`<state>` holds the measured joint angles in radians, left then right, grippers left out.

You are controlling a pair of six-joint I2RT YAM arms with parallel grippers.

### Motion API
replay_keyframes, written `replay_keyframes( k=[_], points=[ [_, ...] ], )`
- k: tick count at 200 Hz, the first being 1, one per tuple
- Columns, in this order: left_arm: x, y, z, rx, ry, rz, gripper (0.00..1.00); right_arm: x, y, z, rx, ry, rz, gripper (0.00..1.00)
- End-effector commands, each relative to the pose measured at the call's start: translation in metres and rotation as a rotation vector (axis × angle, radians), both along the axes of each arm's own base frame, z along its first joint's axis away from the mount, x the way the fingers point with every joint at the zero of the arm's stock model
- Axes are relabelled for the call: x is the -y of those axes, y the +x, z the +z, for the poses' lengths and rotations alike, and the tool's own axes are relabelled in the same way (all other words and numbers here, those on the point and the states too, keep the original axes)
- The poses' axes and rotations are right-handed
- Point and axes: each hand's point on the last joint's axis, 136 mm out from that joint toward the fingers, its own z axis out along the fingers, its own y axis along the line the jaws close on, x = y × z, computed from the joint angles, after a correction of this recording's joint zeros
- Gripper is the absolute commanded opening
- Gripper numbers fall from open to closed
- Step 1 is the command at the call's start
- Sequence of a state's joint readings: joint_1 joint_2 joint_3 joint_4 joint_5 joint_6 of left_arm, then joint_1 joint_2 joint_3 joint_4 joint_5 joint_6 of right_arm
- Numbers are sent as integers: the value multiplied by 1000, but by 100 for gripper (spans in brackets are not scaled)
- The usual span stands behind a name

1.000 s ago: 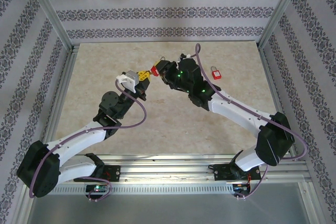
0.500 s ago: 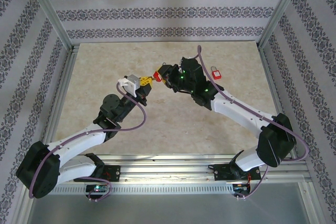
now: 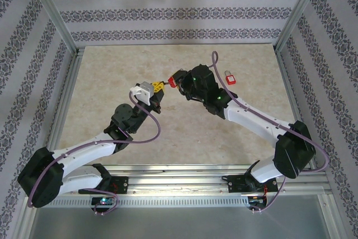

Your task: Unlock with the key

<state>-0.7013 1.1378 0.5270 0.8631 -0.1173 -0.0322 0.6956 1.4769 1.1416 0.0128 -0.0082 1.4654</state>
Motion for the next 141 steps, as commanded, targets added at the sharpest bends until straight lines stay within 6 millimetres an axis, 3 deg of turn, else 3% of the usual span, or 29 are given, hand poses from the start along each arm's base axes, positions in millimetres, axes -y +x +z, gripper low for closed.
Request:
replay_keyframes(
  k=[1,37,65,112,141],
  points=[
    [-8,-5,35,74,-48,30,0,29,1,-27,-26,-254,-20,0],
    [2,-19,41,23,-103,-99,0,81,-28,-103,-173,-663,30,0],
    [9,-27,43,-28,-146,-178,0,100,-42,-143,-225,-832,100,0],
    [6,-30,39,-79,-136,-173,0,115,-49,-170,-292,-1015,199,0],
    [2,-33,36,-96,-136,-169,0,119,-52,-189,-330,-1014,236,15]
  ],
)
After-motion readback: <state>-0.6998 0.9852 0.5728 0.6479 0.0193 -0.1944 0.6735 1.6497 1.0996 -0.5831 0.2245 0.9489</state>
